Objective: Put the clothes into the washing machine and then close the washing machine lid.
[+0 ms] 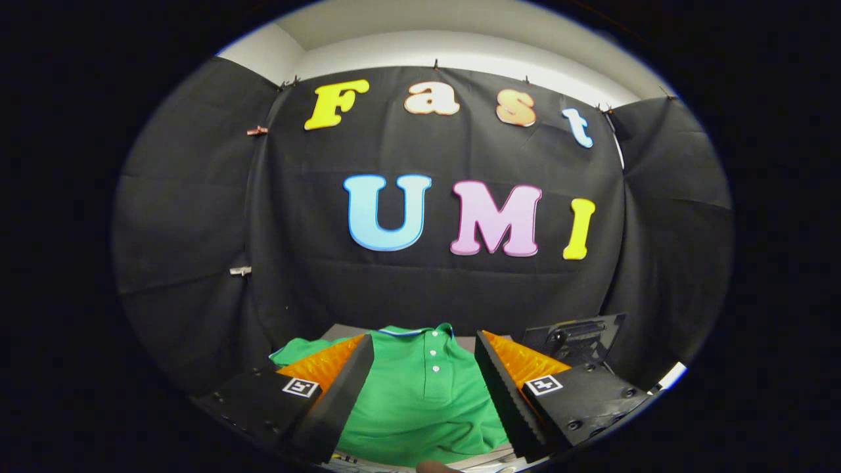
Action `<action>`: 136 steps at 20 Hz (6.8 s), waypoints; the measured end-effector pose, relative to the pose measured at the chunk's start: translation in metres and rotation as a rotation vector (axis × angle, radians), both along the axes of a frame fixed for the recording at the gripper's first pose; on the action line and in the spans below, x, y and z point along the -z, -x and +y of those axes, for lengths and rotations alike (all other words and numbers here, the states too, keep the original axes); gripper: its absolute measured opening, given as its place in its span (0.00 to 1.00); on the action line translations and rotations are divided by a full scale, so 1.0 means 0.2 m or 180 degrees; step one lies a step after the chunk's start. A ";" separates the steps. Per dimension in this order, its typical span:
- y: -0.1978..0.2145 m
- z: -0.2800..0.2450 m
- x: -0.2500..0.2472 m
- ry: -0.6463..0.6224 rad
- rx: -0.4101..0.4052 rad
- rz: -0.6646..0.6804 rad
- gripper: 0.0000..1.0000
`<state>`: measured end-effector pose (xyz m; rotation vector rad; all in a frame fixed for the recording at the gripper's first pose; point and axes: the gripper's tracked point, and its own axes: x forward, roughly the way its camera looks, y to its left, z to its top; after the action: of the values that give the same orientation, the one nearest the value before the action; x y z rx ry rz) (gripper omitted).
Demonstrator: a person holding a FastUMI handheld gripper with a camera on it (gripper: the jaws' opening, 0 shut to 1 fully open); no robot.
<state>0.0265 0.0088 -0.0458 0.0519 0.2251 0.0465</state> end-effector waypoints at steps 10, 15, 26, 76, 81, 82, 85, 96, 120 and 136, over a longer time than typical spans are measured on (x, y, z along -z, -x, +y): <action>-0.29 0.01 0.77 0.0123 -0.0229 0.1926 0.98; -0.30 0.06 0.78 -0.0098 -0.0508 0.2050 0.50; -0.32 0.05 0.55 0.0059 -0.0701 0.1710 0.05; -0.49 -1.97 1.52 -0.0014 -0.0759 0.2221 0.05; -0.45 -2.03 1.79 -0.0010 -0.0587 0.2477 0.06; -0.43 -2.03 1.82 -0.0011 -0.0597 0.2520 0.06; -0.38 -2.05 1.91 0.0140 -0.0600 0.2575 0.06; -0.36 -2.11 1.96 0.0011 -0.0398 0.2481 0.98; -1.39 -2.23 0.94 -0.0281 -0.0005 0.0862 0.99; -1.19 -2.22 1.00 -0.0229 -0.0021 0.0998 0.99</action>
<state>0.2637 -0.4344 -0.2454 0.1304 0.5370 0.0529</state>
